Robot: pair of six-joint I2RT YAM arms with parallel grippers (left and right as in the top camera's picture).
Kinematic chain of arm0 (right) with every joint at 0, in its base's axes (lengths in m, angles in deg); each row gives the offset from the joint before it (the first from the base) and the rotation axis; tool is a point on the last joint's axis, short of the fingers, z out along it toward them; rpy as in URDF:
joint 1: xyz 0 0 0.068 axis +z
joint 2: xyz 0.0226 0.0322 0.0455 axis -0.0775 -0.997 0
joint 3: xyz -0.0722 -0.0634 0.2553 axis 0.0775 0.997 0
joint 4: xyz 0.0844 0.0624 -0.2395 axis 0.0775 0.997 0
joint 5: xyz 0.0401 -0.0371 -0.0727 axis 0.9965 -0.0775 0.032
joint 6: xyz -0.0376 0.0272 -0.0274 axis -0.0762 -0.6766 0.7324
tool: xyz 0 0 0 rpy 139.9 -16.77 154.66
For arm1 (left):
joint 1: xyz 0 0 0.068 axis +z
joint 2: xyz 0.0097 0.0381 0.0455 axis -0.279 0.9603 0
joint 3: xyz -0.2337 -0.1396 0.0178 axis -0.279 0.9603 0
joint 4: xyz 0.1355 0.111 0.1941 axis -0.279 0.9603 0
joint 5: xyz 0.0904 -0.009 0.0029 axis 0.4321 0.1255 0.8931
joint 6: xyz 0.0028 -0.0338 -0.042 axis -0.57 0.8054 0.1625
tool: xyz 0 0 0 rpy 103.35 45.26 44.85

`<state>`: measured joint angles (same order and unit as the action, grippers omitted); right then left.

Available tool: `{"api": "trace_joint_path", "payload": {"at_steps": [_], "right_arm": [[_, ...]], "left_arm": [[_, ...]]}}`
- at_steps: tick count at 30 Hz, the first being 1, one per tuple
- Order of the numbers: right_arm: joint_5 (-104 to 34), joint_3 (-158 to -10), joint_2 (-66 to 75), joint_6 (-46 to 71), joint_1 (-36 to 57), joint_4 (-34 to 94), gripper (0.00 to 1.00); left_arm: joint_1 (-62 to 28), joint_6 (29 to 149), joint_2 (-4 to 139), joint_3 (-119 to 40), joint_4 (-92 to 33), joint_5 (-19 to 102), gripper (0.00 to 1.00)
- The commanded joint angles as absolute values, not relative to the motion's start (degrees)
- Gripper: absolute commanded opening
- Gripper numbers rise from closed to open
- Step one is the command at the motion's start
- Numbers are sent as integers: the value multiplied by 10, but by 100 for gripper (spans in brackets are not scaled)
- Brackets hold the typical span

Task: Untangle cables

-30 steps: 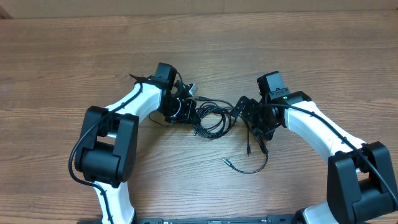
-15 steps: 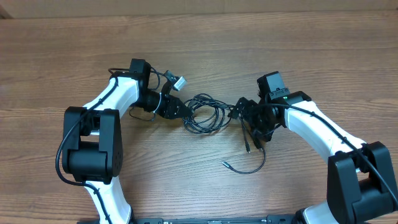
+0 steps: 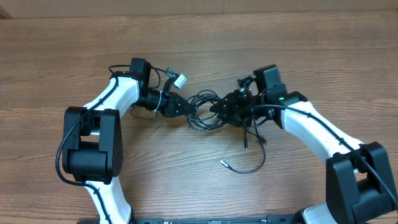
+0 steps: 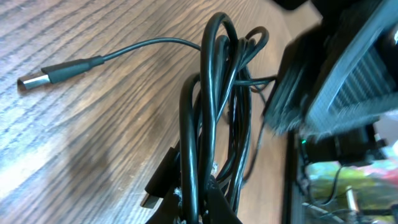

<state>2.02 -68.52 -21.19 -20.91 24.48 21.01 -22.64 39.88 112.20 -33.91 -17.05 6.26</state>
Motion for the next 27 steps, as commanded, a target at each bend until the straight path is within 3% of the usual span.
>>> {"api": "trace_joint_path", "payload": {"at_steps": [1,13,16,27], "right_arm": [[-92,-694,-194,-302,284,192,34],[-208,-694,-195,-387,296,110,32],[-162,-694,-194,-385,296,106,25],[54,-695,-194,-292,243,160,26]], "left_arm": [[-230,457,1119,-350,-174,13,4],[-230,529,1119,-350,-185,-28,4],[-231,531,1119,-350,-185,-23,4],[-231,542,1119,-350,-194,13,4]]}}
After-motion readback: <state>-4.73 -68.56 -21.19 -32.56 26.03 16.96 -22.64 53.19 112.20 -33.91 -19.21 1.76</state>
